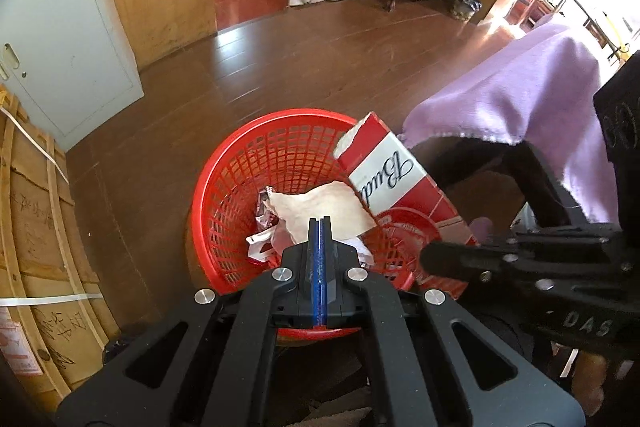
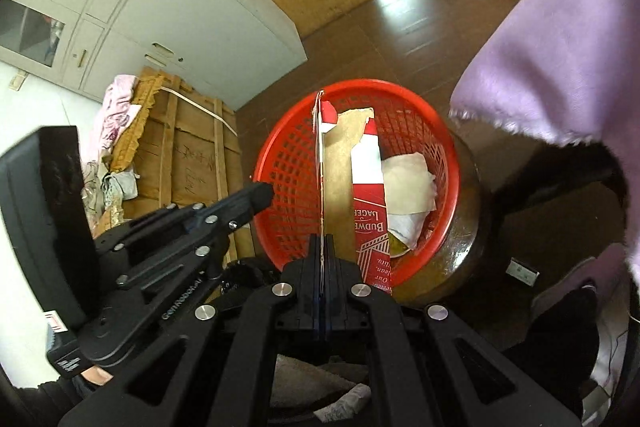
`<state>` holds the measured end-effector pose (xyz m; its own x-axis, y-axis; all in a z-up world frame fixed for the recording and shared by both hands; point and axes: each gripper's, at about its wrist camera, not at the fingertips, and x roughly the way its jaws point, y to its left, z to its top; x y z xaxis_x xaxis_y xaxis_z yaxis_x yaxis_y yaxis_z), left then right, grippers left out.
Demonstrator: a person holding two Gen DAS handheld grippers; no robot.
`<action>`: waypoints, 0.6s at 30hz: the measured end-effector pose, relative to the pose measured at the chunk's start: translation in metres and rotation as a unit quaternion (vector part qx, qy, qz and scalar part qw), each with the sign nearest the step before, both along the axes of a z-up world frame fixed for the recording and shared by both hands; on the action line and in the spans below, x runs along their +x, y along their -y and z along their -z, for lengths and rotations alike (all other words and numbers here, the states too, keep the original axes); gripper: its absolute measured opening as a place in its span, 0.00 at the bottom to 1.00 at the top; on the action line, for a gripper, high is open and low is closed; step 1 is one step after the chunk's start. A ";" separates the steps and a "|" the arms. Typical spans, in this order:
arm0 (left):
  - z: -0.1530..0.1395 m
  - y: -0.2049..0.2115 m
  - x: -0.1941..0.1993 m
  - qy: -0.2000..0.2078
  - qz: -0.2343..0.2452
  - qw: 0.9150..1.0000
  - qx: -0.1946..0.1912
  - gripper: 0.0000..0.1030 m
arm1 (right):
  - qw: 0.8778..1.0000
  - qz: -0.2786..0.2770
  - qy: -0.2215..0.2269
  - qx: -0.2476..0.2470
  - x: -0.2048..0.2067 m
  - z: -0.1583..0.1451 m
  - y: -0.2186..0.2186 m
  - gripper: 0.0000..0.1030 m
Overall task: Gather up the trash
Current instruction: 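Open the left tool to drop the medicine box while the right tool drops the carton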
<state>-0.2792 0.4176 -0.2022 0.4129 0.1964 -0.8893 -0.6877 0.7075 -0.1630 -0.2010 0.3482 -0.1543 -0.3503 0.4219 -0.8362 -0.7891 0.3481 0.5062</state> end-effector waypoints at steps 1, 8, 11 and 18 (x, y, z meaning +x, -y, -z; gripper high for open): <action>-0.001 0.000 0.001 -0.001 0.000 1.000 -0.001 0.01 | 1.000 0.000 0.000 -0.003 -0.002 0.003 -0.004 0.03; 0.000 -0.002 0.003 -0.015 -0.009 1.000 0.006 0.02 | 0.999 -0.005 0.019 -0.027 -0.010 0.023 -0.012 0.07; -0.001 -0.002 0.003 -0.019 -0.013 1.000 0.007 0.06 | 0.999 -0.004 0.028 -0.030 -0.012 0.027 -0.013 0.31; -0.005 -0.004 -0.008 -0.032 -0.039 0.998 0.022 0.47 | 0.998 0.011 0.049 -0.028 -0.004 0.027 -0.001 0.36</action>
